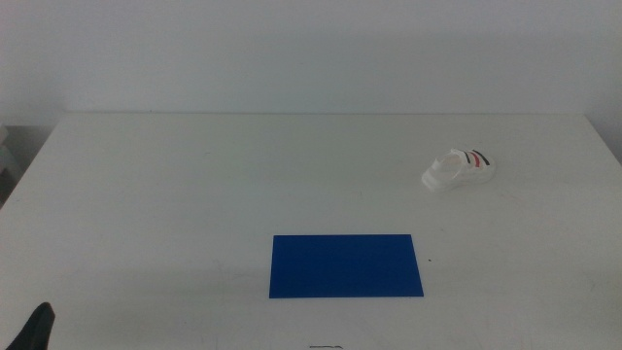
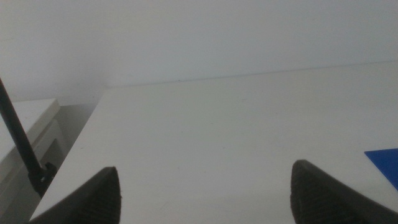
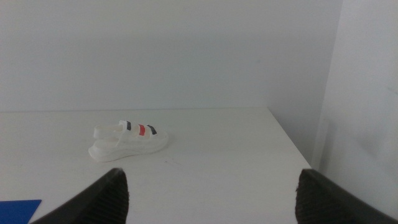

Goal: Use one arm to grab the shoe from the table and place it on the mat.

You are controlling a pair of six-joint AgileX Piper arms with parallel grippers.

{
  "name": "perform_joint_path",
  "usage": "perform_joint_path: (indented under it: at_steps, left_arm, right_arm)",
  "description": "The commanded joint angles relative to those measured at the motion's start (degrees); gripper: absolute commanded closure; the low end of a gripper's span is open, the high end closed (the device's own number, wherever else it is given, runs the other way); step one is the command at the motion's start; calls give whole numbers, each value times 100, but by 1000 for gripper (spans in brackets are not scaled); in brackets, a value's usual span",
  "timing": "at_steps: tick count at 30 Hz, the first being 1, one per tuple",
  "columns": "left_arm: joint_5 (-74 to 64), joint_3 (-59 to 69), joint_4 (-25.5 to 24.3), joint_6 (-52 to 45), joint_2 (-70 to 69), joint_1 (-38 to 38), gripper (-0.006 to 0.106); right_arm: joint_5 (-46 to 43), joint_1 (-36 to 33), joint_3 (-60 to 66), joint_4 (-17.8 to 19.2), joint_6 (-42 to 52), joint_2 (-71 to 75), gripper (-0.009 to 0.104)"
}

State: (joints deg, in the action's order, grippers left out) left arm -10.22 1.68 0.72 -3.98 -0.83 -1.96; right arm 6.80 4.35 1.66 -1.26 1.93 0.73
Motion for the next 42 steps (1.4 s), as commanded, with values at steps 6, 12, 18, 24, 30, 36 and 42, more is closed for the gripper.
perform_joint_path:
  at_steps: [6, 12, 18, 24, 30, 36, 42]
  left_arm:
    - [478, -19, 49, 84, -110, -22, 7]
    - [478, -19, 49, 84, -110, -22, 7]
    - [478, -19, 49, 84, -110, -22, 7]
    - [478, -19, 49, 84, -110, -22, 7]
    - [478, -19, 49, 84, -110, -22, 7]
    - [478, -19, 49, 84, -110, -22, 7]
    - [478, -19, 49, 84, -110, -22, 7]
  right_arm:
    - [-405, -10, -356, 158, 138, -66, 1]
    - [675, -10, -1723, 187, 138, -1635, 1]
    - [1951, -10, -3568, -672, 80, -3418, 1]
    - [4035, -10, -5565, -798, 409, -4996, 1]
    - [5187, -10, -6923, -853, 373, -6455, 1]
    - [5160, -10, -7244, -1443, 204, -7195, 1]
    - [5198, -10, -7251, -1611, 252, -7508, 1]
